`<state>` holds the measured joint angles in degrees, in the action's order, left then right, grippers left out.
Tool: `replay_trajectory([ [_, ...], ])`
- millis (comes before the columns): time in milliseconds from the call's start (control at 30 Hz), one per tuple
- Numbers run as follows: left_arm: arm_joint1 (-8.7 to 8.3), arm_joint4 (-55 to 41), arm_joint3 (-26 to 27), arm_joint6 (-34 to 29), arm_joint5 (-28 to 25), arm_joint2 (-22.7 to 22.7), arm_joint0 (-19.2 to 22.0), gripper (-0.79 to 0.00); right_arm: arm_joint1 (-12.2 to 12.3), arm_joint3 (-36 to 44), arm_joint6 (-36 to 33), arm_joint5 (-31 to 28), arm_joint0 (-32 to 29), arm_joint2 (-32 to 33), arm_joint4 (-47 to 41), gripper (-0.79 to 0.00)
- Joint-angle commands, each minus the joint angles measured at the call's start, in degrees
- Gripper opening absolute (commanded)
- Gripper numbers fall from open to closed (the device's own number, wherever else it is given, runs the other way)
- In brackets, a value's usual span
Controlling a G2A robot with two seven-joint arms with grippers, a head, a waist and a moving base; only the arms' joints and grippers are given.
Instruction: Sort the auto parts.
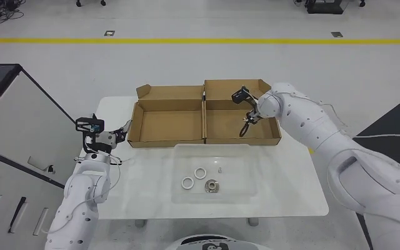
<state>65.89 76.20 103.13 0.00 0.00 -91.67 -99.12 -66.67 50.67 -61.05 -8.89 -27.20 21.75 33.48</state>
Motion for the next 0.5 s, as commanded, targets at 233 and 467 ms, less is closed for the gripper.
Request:
replay_trajectory([
  [233, 0.0, 0.0, 0.0, 0.0, 0.0, 0.0, 0.0, 0.0, -5.0, -9.0, 1.8, -1.8, 0.6, -1.9, -0.7, -0.785],
  [467, 0.0, 0.0, 0.0, 0.0, 0.0, 0.0, 0.0, 0.0, -7.8, -14.0, 2.1, -3.1, 0.9, -2.6, -0.2, -0.776],
])
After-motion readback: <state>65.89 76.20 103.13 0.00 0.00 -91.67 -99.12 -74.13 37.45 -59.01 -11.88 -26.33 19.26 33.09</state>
